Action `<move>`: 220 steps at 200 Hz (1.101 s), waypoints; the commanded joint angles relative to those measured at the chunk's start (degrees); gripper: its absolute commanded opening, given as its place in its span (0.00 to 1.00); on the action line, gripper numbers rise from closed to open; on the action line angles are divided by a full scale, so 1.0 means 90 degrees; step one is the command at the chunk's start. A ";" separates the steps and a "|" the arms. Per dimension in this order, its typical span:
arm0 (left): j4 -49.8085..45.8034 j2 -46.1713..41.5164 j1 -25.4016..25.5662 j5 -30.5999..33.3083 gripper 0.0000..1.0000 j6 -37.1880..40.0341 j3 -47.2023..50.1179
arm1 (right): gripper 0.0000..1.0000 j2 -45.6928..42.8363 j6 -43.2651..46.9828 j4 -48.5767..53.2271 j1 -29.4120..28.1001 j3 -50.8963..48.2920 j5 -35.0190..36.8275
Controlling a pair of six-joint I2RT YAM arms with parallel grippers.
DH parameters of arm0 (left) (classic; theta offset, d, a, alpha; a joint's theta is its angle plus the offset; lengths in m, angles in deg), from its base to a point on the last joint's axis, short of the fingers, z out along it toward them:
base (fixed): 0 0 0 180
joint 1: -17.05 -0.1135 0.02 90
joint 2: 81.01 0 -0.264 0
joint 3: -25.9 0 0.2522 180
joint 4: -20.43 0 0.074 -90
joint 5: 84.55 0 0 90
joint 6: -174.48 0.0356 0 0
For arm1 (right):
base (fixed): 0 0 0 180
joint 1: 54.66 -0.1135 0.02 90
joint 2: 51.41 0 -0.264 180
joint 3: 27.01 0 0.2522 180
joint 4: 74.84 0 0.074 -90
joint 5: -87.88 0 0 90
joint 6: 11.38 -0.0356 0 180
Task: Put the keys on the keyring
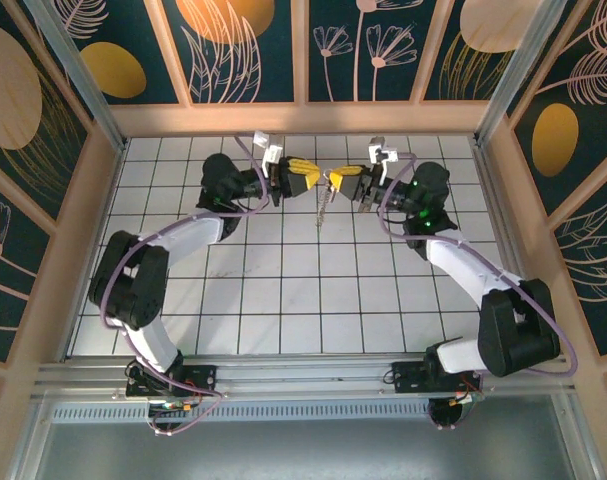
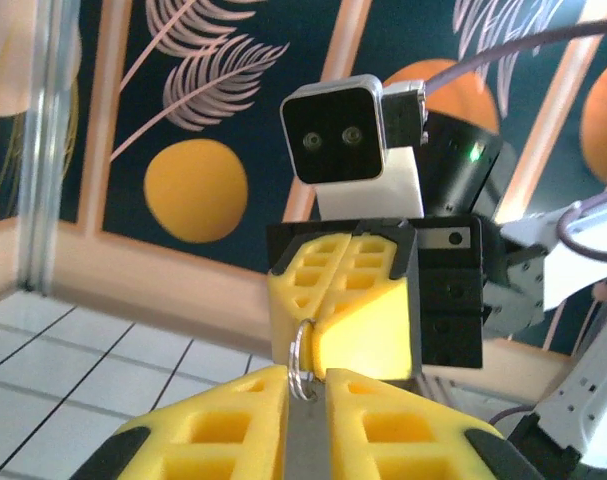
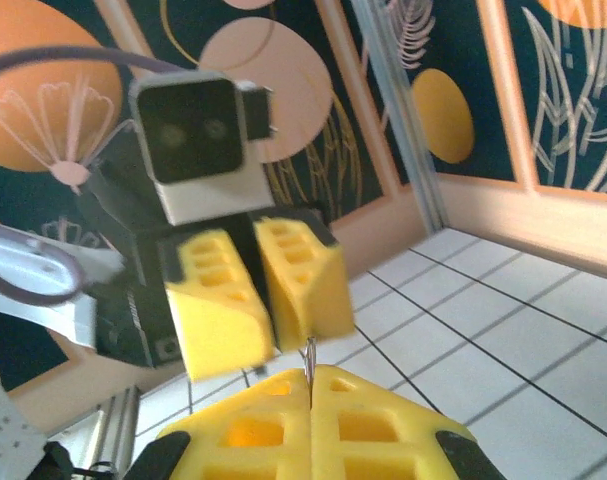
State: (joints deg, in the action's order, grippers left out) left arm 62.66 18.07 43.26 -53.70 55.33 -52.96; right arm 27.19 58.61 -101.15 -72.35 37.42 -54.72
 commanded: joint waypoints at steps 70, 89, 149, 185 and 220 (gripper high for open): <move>-0.5605 -0.0286 -0.0281 -0.0387 0.34 0.4296 -0.1749 | 0.00 0.0525 0.2423 0.3479 0.0326 0.1858 -0.0918; -0.6120 -0.0141 -0.0344 -0.0539 0.37 0.4619 -0.2058 | 0.00 0.0790 0.2801 0.4098 0.0359 0.2273 -0.1247; -0.7004 0.0424 -0.0423 -0.0859 0.37 0.5048 -0.2757 | 0.00 0.1313 0.3086 0.4660 0.0318 0.2901 -0.1688; -0.7070 0.0605 -0.0423 -0.0984 0.36 0.5035 -0.2916 | 0.00 0.1493 0.3071 0.4668 0.0177 0.3035 -0.1695; -0.7071 0.0764 -0.0423 -0.1172 0.36 0.4940 -0.3067 | 0.00 0.1623 0.3122 0.4725 0.0069 0.3108 -0.1685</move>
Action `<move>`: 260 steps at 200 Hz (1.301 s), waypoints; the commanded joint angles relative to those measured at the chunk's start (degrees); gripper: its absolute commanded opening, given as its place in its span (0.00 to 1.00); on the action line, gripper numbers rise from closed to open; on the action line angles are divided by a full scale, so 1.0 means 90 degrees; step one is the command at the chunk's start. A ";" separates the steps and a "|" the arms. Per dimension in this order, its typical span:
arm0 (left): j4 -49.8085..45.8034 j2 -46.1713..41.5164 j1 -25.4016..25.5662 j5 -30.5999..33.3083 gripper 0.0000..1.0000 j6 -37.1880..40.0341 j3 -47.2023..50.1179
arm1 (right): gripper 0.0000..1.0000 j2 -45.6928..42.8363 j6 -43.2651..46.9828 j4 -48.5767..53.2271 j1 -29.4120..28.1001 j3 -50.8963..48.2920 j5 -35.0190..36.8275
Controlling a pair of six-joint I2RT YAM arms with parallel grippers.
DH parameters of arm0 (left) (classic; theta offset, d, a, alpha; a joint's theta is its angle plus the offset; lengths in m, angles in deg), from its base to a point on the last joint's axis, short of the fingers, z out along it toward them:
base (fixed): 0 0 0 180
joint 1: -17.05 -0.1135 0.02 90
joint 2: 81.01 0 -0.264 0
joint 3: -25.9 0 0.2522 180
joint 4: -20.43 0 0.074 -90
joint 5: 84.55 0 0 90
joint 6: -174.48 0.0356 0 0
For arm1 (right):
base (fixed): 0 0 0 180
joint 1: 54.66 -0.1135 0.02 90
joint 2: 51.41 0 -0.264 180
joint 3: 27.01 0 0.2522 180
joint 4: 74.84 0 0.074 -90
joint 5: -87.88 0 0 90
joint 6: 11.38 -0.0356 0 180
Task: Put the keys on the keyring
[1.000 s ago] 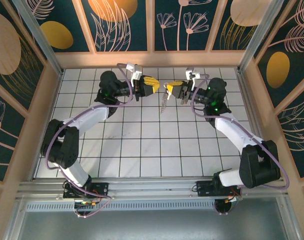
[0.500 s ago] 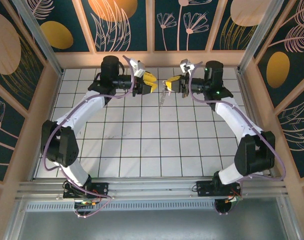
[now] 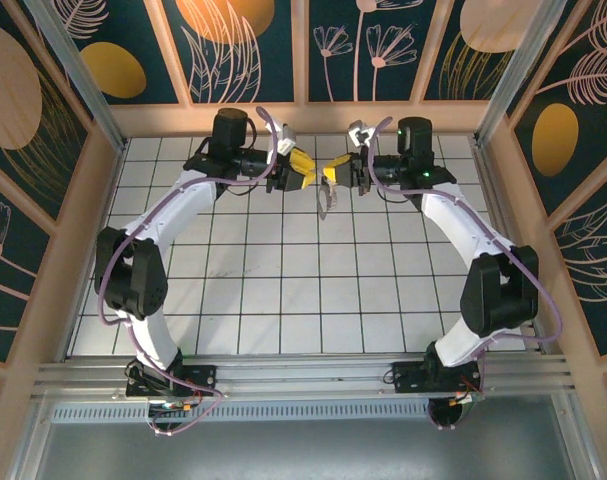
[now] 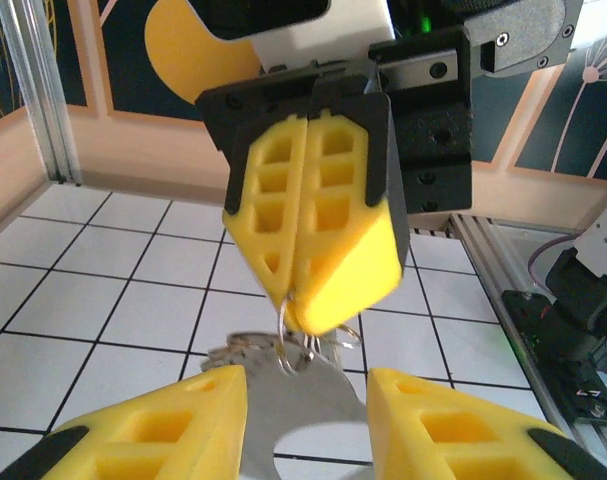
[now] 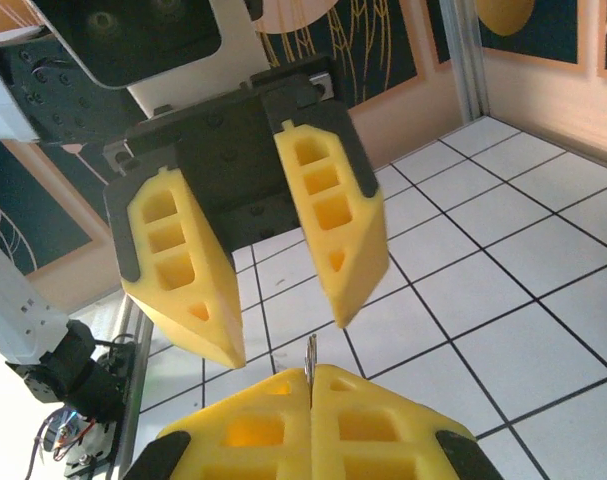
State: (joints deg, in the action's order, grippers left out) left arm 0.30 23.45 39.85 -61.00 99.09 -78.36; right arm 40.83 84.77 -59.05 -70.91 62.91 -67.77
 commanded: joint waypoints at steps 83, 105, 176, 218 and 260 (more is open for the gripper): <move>0.0063 0.0411 -0.0044 -0.0721 0.27 -0.0241 -0.0329 | 0.00 0.0163 0.0225 0.0032 -0.0138 0.0335 -0.0206; 0.0096 0.0426 -0.0044 -0.0797 0.26 -0.0265 -0.0326 | 0.00 0.0204 0.0225 0.0032 -0.0130 0.0368 -0.0216; 0.0365 0.0509 -0.0032 -0.0927 0.18 -0.0491 -0.0338 | 0.00 0.0292 0.0225 0.0051 -0.0165 0.0415 -0.0216; 0.0359 0.0530 0.0015 -0.1090 0.08 -0.0463 -0.0303 | 0.00 0.0317 0.0181 0.0003 -0.0173 0.0444 -0.0191; 0.0450 0.0441 0.0083 -0.1205 0.00 -0.0405 -0.0133 | 0.06 0.0264 -0.0014 -0.0210 -0.0156 0.0401 0.0009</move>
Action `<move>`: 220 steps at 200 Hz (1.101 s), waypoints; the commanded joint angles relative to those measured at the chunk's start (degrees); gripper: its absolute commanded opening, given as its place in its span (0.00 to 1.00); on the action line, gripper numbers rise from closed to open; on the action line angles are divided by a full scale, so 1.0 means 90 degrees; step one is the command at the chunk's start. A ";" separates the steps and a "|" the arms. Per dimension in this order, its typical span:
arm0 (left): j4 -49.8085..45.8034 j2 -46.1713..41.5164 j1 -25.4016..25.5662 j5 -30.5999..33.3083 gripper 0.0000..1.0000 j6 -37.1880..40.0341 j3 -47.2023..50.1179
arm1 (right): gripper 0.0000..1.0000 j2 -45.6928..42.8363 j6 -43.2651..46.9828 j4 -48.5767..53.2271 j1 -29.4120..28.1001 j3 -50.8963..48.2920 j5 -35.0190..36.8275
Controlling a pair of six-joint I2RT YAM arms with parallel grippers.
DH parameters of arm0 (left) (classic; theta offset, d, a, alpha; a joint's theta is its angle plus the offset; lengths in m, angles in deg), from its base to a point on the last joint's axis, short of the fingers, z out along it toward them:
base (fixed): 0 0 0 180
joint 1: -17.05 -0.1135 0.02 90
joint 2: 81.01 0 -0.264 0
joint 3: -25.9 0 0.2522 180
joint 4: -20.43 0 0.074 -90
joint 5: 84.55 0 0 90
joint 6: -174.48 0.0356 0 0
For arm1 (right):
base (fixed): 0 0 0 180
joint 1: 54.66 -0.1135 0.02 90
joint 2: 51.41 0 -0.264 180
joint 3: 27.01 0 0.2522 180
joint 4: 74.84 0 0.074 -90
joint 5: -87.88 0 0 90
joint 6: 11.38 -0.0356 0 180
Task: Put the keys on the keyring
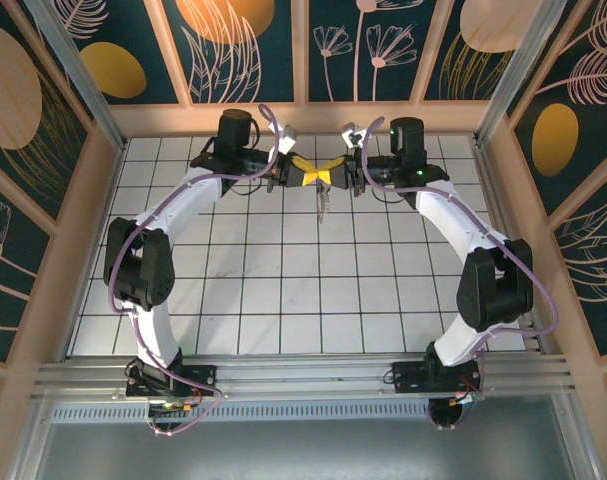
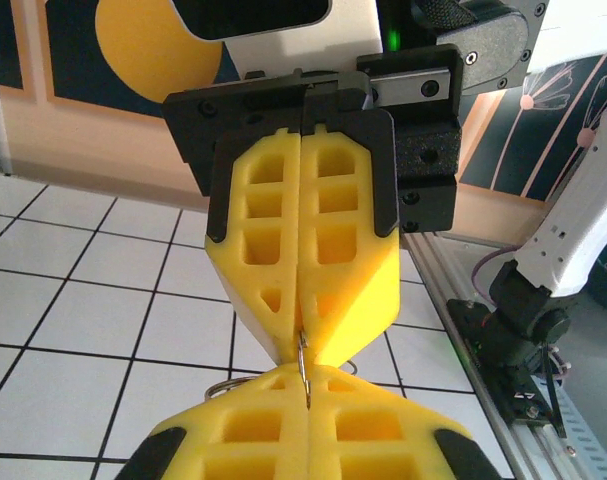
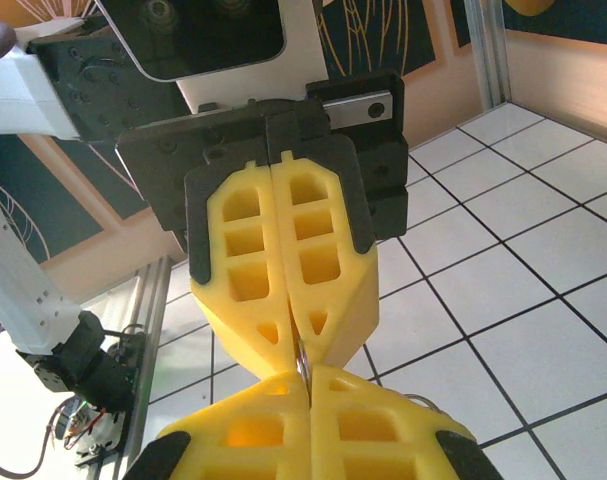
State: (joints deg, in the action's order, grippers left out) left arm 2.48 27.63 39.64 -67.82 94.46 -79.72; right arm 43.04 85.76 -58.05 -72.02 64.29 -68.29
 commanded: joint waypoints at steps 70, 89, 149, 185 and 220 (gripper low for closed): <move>0.2832 -0.0555 0.0111 0.0291 0.00 -0.1842 0.0926 | 0.47 -0.1237 -0.1268 -0.2080 0.0526 -0.1249 0.0437; 0.3913 -0.0655 0.0108 0.0488 0.00 -0.2575 0.1242 | 0.49 -0.1602 -0.1736 -0.2876 0.0521 -0.1934 0.0702; 0.5907 -0.0769 0.0115 0.0678 0.00 -0.4011 0.1902 | 0.59 -0.1898 -0.2685 -0.4726 0.0517 -0.3194 0.0894; 0.6301 -0.0792 0.0118 0.0692 0.00 -0.4299 0.2056 | 0.59 -0.1585 -0.2809 -0.5064 0.0296 -0.3095 0.0654; 0.6417 -0.0782 0.0137 0.0671 0.00 -0.4385 0.2101 | 0.60 -0.1251 -0.2630 -0.4981 -0.0001 -0.2810 0.0556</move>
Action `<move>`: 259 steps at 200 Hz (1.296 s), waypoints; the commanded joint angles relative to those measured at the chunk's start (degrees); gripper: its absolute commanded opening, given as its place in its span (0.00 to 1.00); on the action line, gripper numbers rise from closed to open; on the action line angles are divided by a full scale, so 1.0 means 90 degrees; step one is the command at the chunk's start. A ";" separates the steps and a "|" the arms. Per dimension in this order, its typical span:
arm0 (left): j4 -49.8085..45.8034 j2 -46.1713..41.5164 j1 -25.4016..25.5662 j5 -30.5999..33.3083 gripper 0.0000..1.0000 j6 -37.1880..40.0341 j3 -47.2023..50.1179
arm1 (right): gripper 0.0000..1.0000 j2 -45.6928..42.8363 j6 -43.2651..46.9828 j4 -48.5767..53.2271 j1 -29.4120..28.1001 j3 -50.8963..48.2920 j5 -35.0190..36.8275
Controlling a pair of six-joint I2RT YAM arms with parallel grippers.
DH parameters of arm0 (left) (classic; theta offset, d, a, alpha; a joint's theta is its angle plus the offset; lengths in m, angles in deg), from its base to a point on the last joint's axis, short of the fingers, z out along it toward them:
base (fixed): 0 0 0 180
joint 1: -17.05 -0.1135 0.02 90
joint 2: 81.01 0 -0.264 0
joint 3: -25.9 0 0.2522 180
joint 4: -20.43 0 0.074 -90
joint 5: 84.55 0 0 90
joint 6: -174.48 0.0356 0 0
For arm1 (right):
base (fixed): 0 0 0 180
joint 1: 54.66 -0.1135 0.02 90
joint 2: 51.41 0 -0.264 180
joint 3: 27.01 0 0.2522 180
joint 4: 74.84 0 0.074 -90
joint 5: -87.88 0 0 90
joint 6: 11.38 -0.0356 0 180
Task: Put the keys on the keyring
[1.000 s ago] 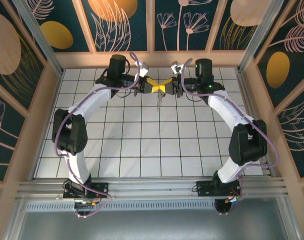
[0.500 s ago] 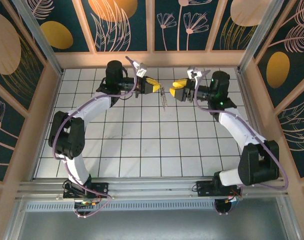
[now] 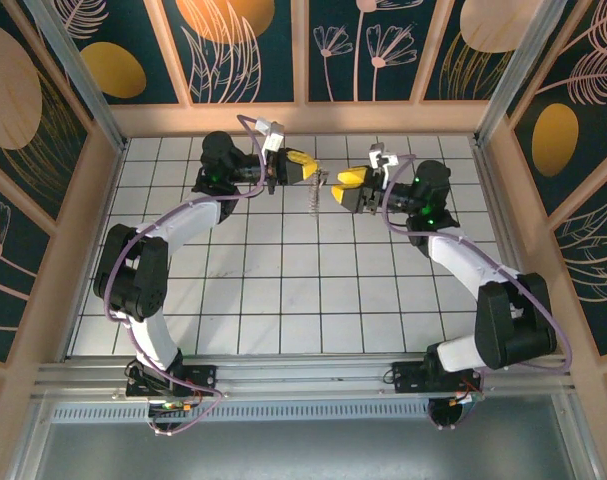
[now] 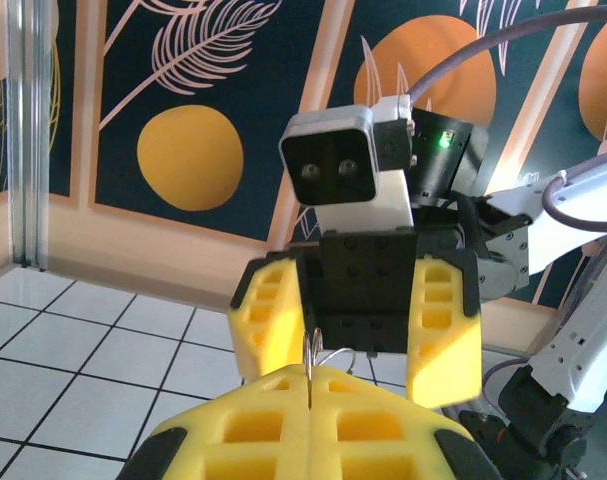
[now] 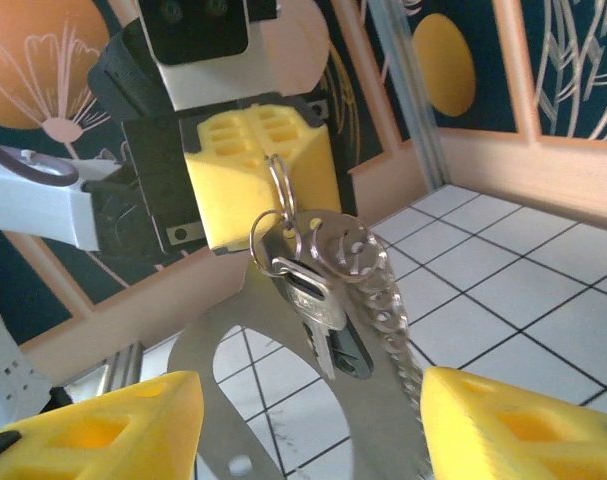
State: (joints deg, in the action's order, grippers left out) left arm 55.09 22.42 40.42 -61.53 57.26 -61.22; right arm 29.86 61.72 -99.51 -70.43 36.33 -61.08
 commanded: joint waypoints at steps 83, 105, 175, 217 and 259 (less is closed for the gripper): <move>0.0577 -0.0203 0.0060 -0.0114 0.00 -0.0267 0.0066 | 0.60 0.0328 0.0290 -0.0081 -0.0153 0.0474 -0.0173; 0.0567 -0.0219 0.0059 -0.0126 0.00 -0.0270 0.0075 | 0.60 0.0263 0.0340 -0.0005 -0.0045 0.0400 -0.0047; 0.0528 -0.0246 0.0093 -0.0165 0.00 -0.0256 0.0087 | 0.60 0.0431 0.0101 -0.0279 -0.0041 0.0515 -0.0147; 0.0499 -0.0268 0.0127 -0.0204 0.00 -0.0240 0.0075 | 0.60 0.0569 0.0247 -0.0029 -0.0151 0.0784 -0.0256; 0.0479 -0.0289 0.0157 -0.0176 0.00 -0.0227 0.0075 | 0.57 0.0704 0.0218 -0.0036 -0.0165 0.0892 -0.0370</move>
State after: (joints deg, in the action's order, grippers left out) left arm 57.04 22.29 41.45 -62.20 55.66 -60.59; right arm 35.24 63.22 -99.40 -71.61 42.50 -62.22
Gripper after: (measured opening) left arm 0.044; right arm 0.588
